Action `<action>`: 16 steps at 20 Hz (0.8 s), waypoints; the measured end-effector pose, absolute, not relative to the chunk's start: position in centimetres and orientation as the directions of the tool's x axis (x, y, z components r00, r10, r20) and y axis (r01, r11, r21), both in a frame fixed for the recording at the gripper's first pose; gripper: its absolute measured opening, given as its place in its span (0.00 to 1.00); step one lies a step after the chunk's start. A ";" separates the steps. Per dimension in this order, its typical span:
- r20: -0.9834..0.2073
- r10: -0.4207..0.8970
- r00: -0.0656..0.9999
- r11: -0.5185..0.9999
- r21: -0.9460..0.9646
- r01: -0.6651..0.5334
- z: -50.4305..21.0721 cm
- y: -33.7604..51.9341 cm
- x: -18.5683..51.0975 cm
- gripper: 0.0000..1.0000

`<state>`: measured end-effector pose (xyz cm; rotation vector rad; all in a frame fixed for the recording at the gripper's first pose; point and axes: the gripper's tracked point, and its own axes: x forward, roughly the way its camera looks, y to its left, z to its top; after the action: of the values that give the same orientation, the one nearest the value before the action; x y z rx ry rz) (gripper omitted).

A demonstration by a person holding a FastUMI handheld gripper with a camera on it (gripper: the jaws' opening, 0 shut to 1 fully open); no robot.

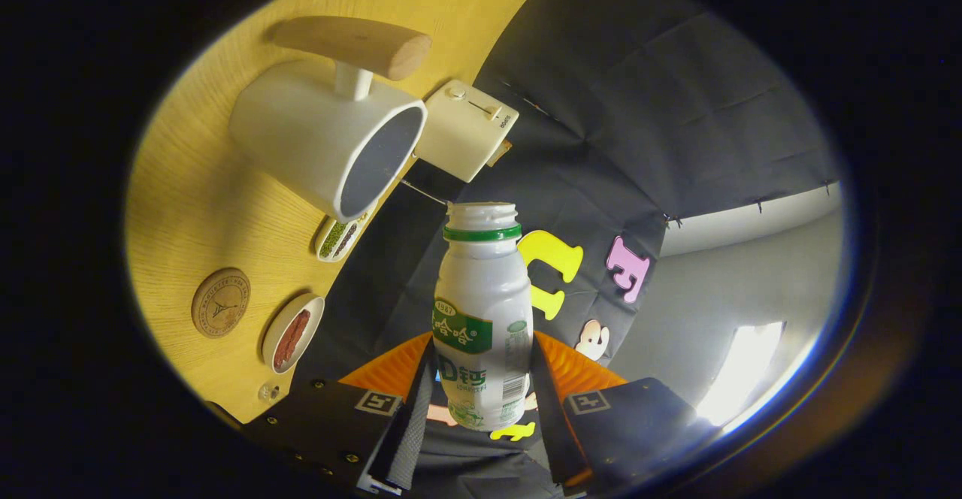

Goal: Take the bottle from table, then pour the juice into the cup, finally place the bottle on the coaster

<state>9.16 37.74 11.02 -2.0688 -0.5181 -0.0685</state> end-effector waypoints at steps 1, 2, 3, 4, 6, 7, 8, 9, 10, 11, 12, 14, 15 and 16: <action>0.252 0.337 0.907 -0.448 -0.804 0.390 11.0 37.8 9.1 0.65; 0.252 0.340 0.906 -0.453 -0.801 0.392 10.9 37.9 9.0 0.66; 0.252 0.344 0.905 -0.458 -0.796 0.396 10.9 37.9 9.0 0.66; 0.250 0.349 0.903 -0.464 -0.791 0.398 10.9 38.0 8.9 0.66; 0.250 0.355 0.901 -0.476 -0.781 0.405 10.7 38.2 8.9 0.66; 0.250 0.360 0.899 -0.482 -0.775 0.409 10.6 38.2 8.8 0.66; 0.249 0.363 0.898 -0.486 -0.772 0.410 10.5 38.3 8.8 0.66; 0.248 0.365 0.897 -0.490 -0.768 0.412 10.5 38.2 8.7 0.66; 0.248 0.366 0.897 -0.494 -0.765 0.414 10.4 38.3 8.7 0.66; 0.248 0.365 0.897 -0.496 -0.764 0.413 10.4 38.3 8.7 0.65; 0.248 0.365 0.897 -0.494 -0.765 0.412 10.3 38.4 8.7 0.66; 0.248 0.364 0.898 -0.491 -0.768 0.412 10.3 38.3 8.7 0.66; 0.249 0.366 0.897 -0.491 -0.767 0.413 10.3 38.4 8.6 0.66; 0.250 0.367 0.896 -0.491 -0.766 0.415 10.3 38.4 8.6 0.66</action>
<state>8.58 38.38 10.26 -2.1334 -0.5606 -0.0658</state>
